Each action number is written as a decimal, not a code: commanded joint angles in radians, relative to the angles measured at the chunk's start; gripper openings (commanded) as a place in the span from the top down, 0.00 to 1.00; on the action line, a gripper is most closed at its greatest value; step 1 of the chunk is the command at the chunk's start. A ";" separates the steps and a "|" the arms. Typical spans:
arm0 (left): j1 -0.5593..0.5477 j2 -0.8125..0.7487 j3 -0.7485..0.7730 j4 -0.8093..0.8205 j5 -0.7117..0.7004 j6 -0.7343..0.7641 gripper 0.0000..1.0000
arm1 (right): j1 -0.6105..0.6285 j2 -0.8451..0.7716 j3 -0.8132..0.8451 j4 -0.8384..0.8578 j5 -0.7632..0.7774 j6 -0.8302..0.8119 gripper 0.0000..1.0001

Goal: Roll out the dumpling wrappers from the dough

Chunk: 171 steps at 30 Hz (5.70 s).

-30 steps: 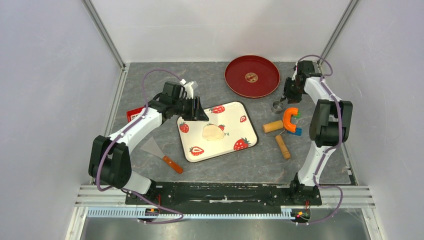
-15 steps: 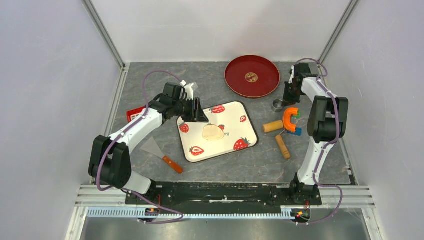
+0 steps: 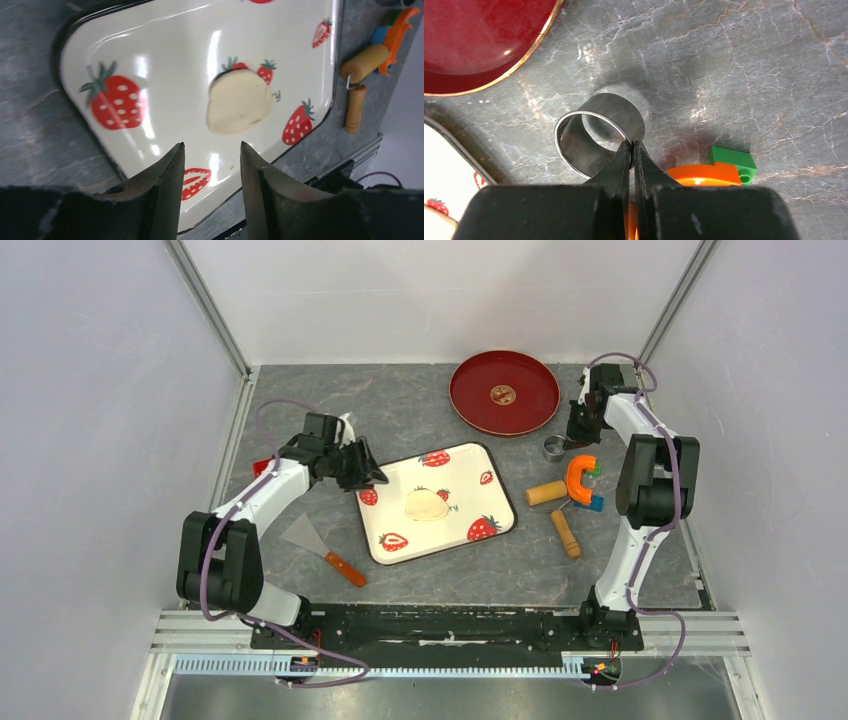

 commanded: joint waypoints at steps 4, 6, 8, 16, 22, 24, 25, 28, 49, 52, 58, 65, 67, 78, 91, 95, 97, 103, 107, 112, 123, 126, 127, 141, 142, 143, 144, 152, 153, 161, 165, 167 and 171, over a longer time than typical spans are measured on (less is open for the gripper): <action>0.181 -0.046 -0.110 -0.075 -0.035 -0.078 0.50 | 0.000 -0.118 0.008 -0.006 -0.087 0.023 1.00; 0.209 -0.034 -0.144 -0.070 -0.025 -0.074 0.50 | 0.006 -0.143 -0.007 -0.005 -0.106 0.028 1.00; 0.219 -0.004 -0.167 -0.056 -0.015 -0.067 0.50 | 0.018 -0.170 -0.021 -0.006 -0.114 0.025 1.00; 0.207 0.135 -0.170 0.006 0.016 -0.027 0.56 | 0.092 -0.287 -0.089 -0.002 -0.137 -0.040 1.00; 0.145 0.208 -0.116 0.010 0.014 0.008 0.69 | 0.211 -0.339 -0.159 -0.011 -0.114 -0.067 1.00; 0.127 0.230 -0.099 0.006 0.014 0.013 0.77 | 0.242 -0.343 -0.188 -0.018 -0.100 -0.071 1.00; 0.118 0.237 -0.094 0.006 0.014 0.012 0.81 | 0.254 -0.346 -0.205 -0.011 -0.106 -0.068 1.00; 0.101 0.251 -0.080 0.002 0.003 0.004 0.86 | 0.295 -0.368 -0.252 0.019 -0.134 -0.056 1.00; 0.087 0.252 -0.102 -0.010 -0.013 0.024 0.98 | 0.602 -0.192 -0.119 0.113 -0.206 0.022 1.00; 0.087 0.252 -0.096 -0.020 -0.015 0.030 0.98 | 0.629 -0.151 -0.073 0.109 -0.209 0.027 1.00; 0.087 0.255 -0.091 -0.024 -0.012 0.033 0.98 | 0.661 -0.096 -0.026 0.099 -0.205 0.028 1.00; 0.087 0.259 -0.086 -0.026 -0.008 0.043 0.98 | 0.681 -0.067 -0.044 0.098 -0.179 0.017 1.00; 0.087 0.256 -0.088 -0.029 -0.010 0.045 0.98 | 0.683 -0.061 -0.050 0.099 -0.185 0.017 1.00; 0.087 0.253 -0.093 -0.030 -0.013 0.046 0.98 | 0.694 -0.046 -0.095 0.116 -0.158 0.011 1.00; 0.087 0.210 -0.063 -0.077 -0.072 0.052 0.72 | 0.700 -0.049 -0.112 0.111 -0.155 0.007 0.90; 0.085 0.161 -0.023 -0.132 -0.153 0.069 0.63 | 0.701 -0.059 -0.084 0.094 -0.138 0.007 0.71; 0.073 0.131 0.009 -0.173 -0.221 0.079 0.61 | 0.701 -0.066 -0.071 0.086 -0.130 0.007 0.62; -0.016 0.070 0.115 -0.249 -0.377 0.103 0.60 | 0.699 -0.092 -0.043 0.067 -0.109 0.007 0.41; -0.092 0.078 0.184 -0.222 -0.302 0.112 0.61 | 0.686 -0.109 -0.044 0.072 -0.143 0.020 0.38; -0.148 0.156 0.236 -0.123 -0.105 0.036 0.61 | 0.641 -0.131 -0.073 0.103 -0.233 0.060 0.40; -0.215 0.309 0.232 0.083 0.094 -0.152 0.62 | 0.515 -0.169 -0.273 0.288 -0.510 0.189 0.53; -0.225 0.332 0.245 0.051 0.061 -0.138 0.63 | 0.513 -0.153 -0.293 0.299 -0.540 0.199 0.54; -0.226 0.336 0.245 0.042 0.053 -0.134 0.63 | 0.514 -0.150 -0.298 0.302 -0.544 0.202 0.54; -0.262 0.370 0.279 -0.052 -0.038 -0.071 0.72 | 0.517 -0.085 -0.296 0.313 -0.576 0.218 0.69; -0.264 0.374 0.285 -0.064 -0.046 -0.068 0.73 | 0.518 -0.082 -0.297 0.314 -0.579 0.218 0.69; -0.265 0.376 0.290 -0.071 -0.052 -0.062 0.73 | 0.519 -0.079 -0.296 0.313 -0.580 0.216 0.69; -0.266 0.378 0.292 -0.077 -0.057 -0.058 0.73 | 0.521 -0.075 -0.296 0.310 -0.580 0.216 0.70; -0.271 0.400 0.289 -0.091 -0.068 -0.038 0.87 | 0.531 -0.053 -0.296 0.303 -0.575 0.208 0.83; -0.271 0.408 0.289 -0.091 -0.068 -0.037 0.89 | 0.533 -0.049 -0.294 0.300 -0.572 0.205 0.86; -0.282 0.448 0.295 -0.104 -0.079 -0.033 0.98 | 0.546 -0.020 -0.301 0.267 -0.541 0.181 1.00; -0.282 0.468 0.300 -0.111 -0.082 -0.024 0.98 | 0.547 0.002 -0.302 0.246 -0.524 0.178 1.00; -0.283 0.477 0.300 -0.112 -0.080 -0.022 0.98 | 0.548 0.005 -0.307 0.242 -0.509 0.171 1.00; -0.286 0.497 0.302 -0.125 -0.088 -0.015 0.98 | 0.550 0.017 -0.310 0.218 -0.472 0.149 1.00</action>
